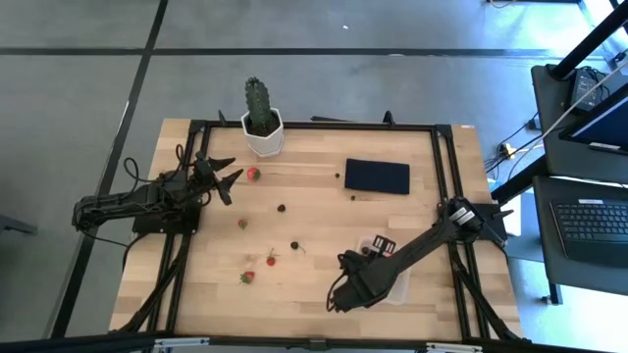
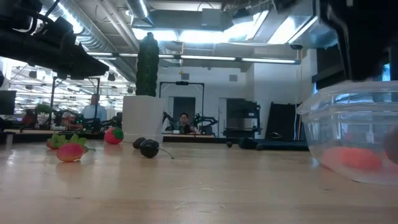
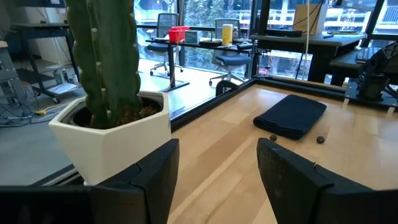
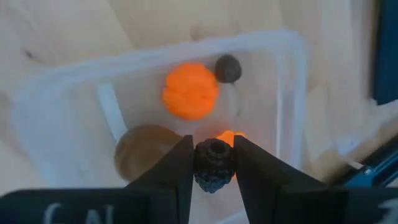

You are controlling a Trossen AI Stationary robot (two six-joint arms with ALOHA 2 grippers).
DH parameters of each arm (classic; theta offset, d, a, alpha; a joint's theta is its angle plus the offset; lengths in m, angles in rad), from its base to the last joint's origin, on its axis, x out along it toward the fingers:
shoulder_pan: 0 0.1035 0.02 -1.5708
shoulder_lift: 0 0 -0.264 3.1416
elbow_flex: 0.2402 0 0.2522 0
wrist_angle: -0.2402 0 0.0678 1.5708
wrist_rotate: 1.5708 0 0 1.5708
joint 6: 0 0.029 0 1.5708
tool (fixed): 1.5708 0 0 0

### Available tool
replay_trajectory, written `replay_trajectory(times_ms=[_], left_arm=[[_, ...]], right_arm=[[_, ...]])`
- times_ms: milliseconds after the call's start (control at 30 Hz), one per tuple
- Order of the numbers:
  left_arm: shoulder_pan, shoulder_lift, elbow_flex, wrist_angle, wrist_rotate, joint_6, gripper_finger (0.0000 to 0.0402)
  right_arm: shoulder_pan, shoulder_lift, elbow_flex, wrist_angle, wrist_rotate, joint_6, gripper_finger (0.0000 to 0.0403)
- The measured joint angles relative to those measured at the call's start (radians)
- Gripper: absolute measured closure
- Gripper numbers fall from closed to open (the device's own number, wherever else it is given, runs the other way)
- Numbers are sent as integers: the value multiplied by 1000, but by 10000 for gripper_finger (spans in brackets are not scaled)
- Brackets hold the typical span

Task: Pick and placing Produce into tupperware
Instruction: Put the bottom blackberry into the transparent bin

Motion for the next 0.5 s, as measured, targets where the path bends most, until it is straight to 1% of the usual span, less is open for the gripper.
replay_trajectory(times_ms=[133,233,333,500], left_arm=[[0,0,0,0,0,0,193],[0,0,0,0,0,0,193],[0,0,0,0,0,0,193],[0,0,0,0,0,0,193]], right_arm=[[0,-22,-112,112,-50,0,298],[0,-61,-197,198,-68,0,298],[0,-127,-284,271,-67,17,298],[-13,-265,-450,441,-67,51,298]])
